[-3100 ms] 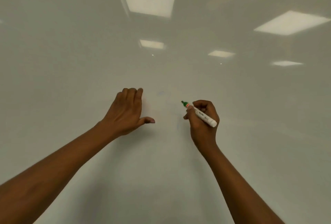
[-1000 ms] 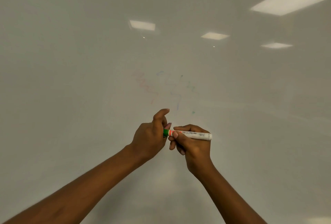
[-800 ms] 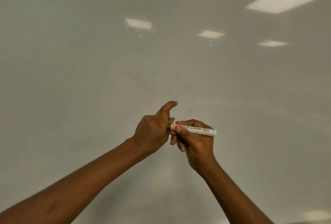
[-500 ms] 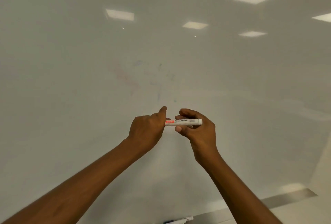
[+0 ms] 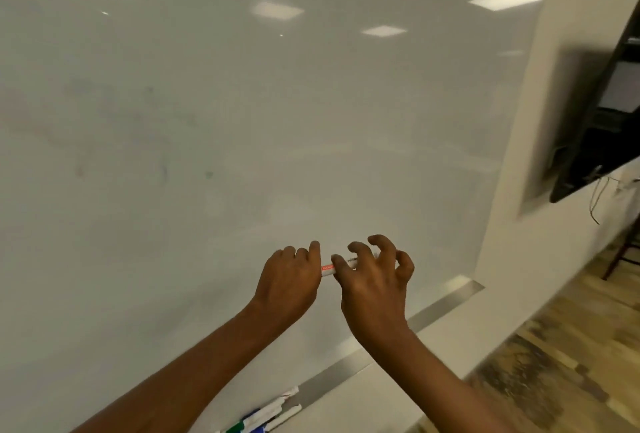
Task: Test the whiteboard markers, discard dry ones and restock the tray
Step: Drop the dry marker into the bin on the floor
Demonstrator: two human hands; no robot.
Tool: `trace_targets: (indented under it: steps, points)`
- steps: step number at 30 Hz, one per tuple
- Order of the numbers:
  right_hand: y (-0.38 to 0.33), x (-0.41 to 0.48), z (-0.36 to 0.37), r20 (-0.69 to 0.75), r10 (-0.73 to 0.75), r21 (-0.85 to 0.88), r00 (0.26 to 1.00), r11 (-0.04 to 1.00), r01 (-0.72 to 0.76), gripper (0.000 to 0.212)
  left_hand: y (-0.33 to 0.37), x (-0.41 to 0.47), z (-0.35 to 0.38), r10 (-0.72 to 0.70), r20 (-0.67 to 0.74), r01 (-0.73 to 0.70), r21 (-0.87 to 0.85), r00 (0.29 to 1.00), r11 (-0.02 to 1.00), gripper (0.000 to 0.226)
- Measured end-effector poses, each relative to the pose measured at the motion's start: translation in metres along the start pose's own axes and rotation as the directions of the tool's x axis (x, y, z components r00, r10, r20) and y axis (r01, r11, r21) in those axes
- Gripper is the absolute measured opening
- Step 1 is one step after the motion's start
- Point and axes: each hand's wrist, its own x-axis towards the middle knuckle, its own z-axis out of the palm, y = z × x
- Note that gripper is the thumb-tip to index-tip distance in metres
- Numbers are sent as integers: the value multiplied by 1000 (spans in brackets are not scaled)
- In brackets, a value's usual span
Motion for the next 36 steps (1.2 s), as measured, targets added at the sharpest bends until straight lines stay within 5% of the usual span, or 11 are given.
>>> trace_targets:
  steps: [8, 14, 20, 30, 36]
  points:
    - [115, -78, 59, 281, 82, -16, 956, 997, -81, 25, 114, 21, 98, 189, 108, -176, -124, 976, 977, 59]
    - [200, -176, 120, 503, 182, 0, 845, 978, -210, 23, 218, -2, 194, 306, 241, -237, -275, 921, 932, 55]
    - [266, -277, 178, 622, 266, -49, 737, 952, -302, 22, 314, -37, 295, 354, 479, -161, -397, 803, 904, 61]
    - [318, -433, 275, 794, 291, -100, 533, 928, -358, 30, 403, -104, 439, 432, 685, -82, -481, 587, 873, 49]
    - [323, -504, 322, 828, 296, -105, 477, 916, -387, 28, 429, -147, 515, 484, 730, -167, -466, 482, 869, 53]
